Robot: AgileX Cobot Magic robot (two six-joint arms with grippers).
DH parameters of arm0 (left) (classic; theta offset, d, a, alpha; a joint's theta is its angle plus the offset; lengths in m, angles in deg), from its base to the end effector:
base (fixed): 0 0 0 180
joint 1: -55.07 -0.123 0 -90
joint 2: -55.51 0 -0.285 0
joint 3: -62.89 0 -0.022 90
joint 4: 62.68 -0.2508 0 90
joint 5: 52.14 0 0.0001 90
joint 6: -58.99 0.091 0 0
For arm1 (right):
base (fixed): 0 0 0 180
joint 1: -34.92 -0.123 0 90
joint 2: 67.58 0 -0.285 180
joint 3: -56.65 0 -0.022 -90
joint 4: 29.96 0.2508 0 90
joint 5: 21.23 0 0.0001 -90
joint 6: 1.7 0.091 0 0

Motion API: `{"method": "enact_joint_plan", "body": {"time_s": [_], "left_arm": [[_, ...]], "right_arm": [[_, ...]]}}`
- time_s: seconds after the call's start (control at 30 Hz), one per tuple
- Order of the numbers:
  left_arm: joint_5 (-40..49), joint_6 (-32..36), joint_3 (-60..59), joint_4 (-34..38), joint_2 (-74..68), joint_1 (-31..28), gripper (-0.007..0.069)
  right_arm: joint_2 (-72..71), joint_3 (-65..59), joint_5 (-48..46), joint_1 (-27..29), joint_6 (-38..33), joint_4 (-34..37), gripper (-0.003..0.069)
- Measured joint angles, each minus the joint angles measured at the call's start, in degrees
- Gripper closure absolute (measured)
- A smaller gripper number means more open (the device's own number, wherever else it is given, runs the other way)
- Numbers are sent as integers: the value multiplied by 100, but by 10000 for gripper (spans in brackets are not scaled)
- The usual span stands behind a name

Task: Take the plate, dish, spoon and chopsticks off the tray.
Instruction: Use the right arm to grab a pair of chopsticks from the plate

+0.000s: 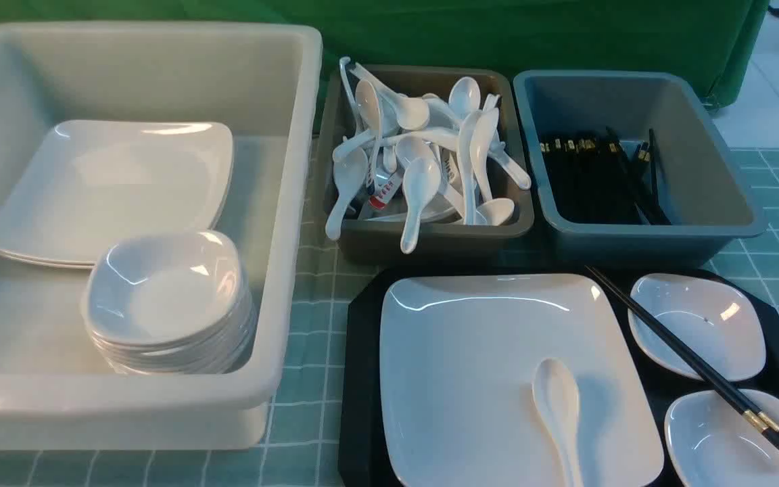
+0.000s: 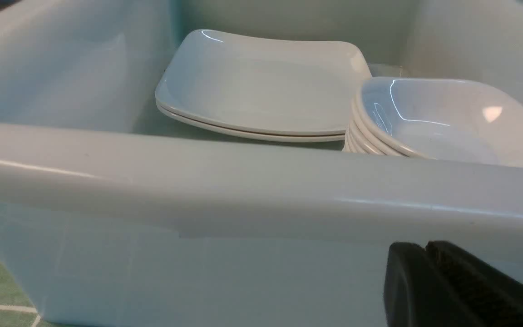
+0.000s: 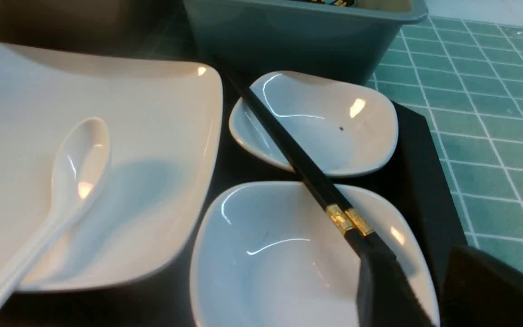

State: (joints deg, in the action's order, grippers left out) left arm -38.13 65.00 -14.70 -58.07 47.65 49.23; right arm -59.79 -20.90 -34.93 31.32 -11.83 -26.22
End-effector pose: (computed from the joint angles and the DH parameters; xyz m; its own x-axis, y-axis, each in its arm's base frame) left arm 0.0556 0.0039 0.1888 -0.1649 0.0101 -0.9863 -0.0782 0.9967 0.0233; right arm 0.0555 0.0049 0.1896 -0.1465 -0.1226 -0.9816 -0.0952 0.9894 -0.1093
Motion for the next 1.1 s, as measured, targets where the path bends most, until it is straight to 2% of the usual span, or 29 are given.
{"method": "enact_joint_plan", "body": {"time_s": [0.77, 0.83, 0.87, 0.9, 1.0, 1.03, 1.1], "left_arm": [[-69, -13, 0, 35, 0, 0, 607], [-244, -120, 0, 247, 0, 0, 607], [-564, -444, 0, 843, 0, 0, 607], [-662, -488, 0, 919, 0, 0, 607], [-1438, -1125, 0, 2102, 0, 0, 607], [-1484, -1125, 0, 2102, 0, 0, 607], [-2181, -1343, 0, 2468, 0, 0, 607]], "right_arm": [[0, 0, 0, 0, 0, 0, 417], [0, 0, 0, 0, 0, 0, 417], [0, 0, 0, 0, 0, 0, 417], [0, 0, 0, 0, 0, 0, 417], [0, 0, 0, 0, 0, 0, 417], [0, 0, 0, 0, 0, 0, 417], [0, 0, 0, 0, 0, 0, 417]]}}
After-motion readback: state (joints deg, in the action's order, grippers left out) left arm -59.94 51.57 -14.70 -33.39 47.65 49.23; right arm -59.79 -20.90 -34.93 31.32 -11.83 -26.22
